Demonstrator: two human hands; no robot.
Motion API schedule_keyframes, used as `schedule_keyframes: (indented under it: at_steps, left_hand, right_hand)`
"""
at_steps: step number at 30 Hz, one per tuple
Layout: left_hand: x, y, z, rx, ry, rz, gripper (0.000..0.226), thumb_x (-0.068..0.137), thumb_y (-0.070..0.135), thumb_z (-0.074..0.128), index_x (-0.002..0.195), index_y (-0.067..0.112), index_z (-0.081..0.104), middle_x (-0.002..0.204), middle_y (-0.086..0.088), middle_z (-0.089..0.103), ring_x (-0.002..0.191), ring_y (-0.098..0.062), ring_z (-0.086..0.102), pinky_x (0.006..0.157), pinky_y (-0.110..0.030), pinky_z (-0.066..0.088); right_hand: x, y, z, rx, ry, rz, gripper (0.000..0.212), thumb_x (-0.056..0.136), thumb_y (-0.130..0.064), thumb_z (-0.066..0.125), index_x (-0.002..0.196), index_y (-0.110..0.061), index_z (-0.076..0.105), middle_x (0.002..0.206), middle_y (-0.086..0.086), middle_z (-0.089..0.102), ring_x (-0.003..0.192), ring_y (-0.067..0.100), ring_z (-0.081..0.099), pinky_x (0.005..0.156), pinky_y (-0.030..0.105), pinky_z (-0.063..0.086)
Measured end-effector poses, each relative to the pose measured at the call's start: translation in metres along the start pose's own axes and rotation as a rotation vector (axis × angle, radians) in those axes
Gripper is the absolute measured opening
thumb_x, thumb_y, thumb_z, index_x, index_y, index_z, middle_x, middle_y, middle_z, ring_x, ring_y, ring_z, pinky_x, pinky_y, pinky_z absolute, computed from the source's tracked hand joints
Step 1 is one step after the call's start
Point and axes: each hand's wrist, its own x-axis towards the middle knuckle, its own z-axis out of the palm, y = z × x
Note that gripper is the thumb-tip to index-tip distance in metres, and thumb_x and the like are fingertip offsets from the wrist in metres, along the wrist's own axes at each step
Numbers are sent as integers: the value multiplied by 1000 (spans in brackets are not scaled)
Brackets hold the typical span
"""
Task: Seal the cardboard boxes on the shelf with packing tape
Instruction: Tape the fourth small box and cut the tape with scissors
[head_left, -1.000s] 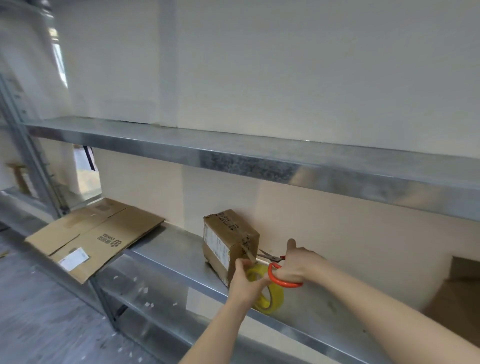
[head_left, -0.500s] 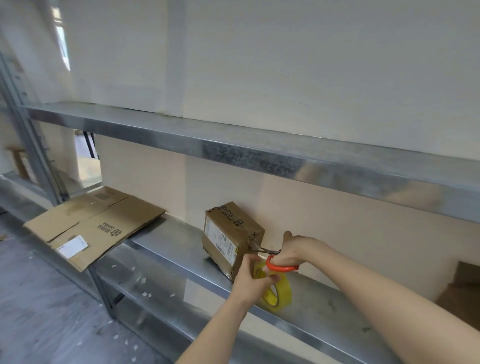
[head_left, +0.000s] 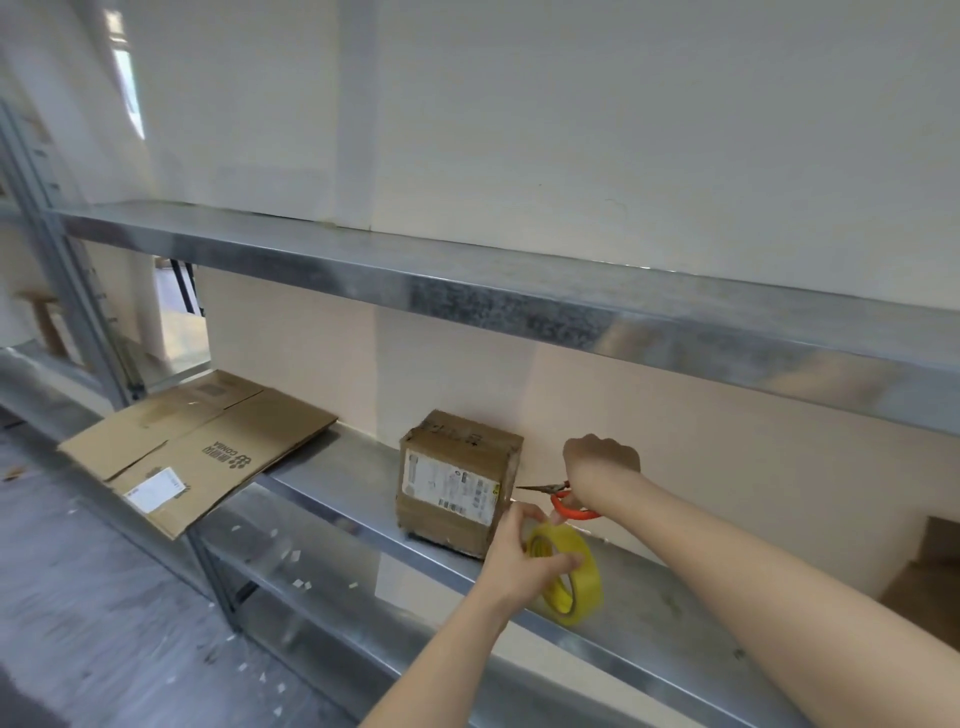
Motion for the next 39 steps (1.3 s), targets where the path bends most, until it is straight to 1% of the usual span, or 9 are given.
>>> schedule_keyframes:
  at_steps: [4, 8, 12, 17, 20, 24, 29, 34, 39]
  left_hand:
    - [-2, 9, -10, 18, -17, -6, 57, 58, 40, 84, 101, 34, 48, 112, 5, 61, 100, -16, 62, 86, -33, 54]
    - [-8, 8, -34, 30, 34, -17, 57, 59, 39, 84, 104, 34, 49, 116, 9, 59, 105, -14, 59, 94, -39, 51]
    - [-13, 11, -44, -8, 42, -1, 54, 62, 33, 85, 102, 34, 49, 115, 6, 60, 103, -16, 62, 91, -36, 53]
    - [-13, 15, -46, -104, 104, 8, 55, 59, 30, 86, 102, 28, 51, 115, 1, 62, 102, -22, 65, 88, -39, 55]
    - [-10, 17, -53, -209, 139, 12, 57, 55, 33, 89, 100, 30, 55, 117, -3, 61, 103, -27, 65, 89, -47, 55]
    - [-12, 35, -69, -340, 191, 31, 50, 68, 17, 85, 107, 18, 54, 119, -7, 61, 104, -28, 66, 85, -44, 57]
    - [-26, 70, -107, -331, 273, 98, 40, 79, 15, 75, 111, 18, 52, 119, -7, 63, 108, -23, 63, 87, -41, 56]
    - [-34, 89, -142, -351, 425, 163, 35, 85, 12, 70, 114, 13, 49, 114, -8, 63, 105, -26, 63, 81, -37, 57]
    - [-12, 95, -168, -344, 455, 155, 40, 83, 14, 73, 115, 16, 48, 118, -9, 60, 110, -27, 61, 82, -37, 57]
  right_hand:
    - [5, 6, 6, 32, -9, 1, 37, 81, -29, 74, 110, -14, 57, 114, 2, 58, 107, 23, 59, 73, 28, 41]
    - [7, 27, 20, 273, -155, 40, 64, 63, -56, 83, 92, -15, 44, 101, 3, 56, 98, 24, 58, 75, 29, 46]
    - [5, 39, 56, 274, -175, 82, 51, 77, -44, 73, 112, -11, 56, 121, 9, 61, 106, 25, 61, 71, 24, 43]
    - [3, 31, 98, 348, -195, 95, 35, 93, -18, 53, 125, -5, 51, 133, 14, 52, 122, 30, 54, 89, 27, 45]
    - [5, 23, 105, 397, -193, 82, 34, 95, -17, 49, 126, -4, 50, 133, 15, 50, 123, 31, 52, 91, 28, 45]
    - [18, 22, 86, 515, -88, 41, 27, 89, -7, 51, 115, -8, 57, 124, 12, 56, 113, 29, 57, 80, 26, 44]
    - [26, 1, 45, 805, 198, -120, 29, 95, -11, 45, 115, -19, 65, 118, 7, 65, 106, 25, 61, 86, 26, 46]
    - [29, -20, 31, 769, 257, -244, 31, 97, -15, 43, 114, -21, 68, 119, 3, 66, 109, 24, 60, 92, 32, 48]
    - [40, -44, 23, 753, 315, -334, 29, 97, -12, 46, 114, -16, 69, 120, 1, 66, 110, 18, 59, 88, 25, 44]
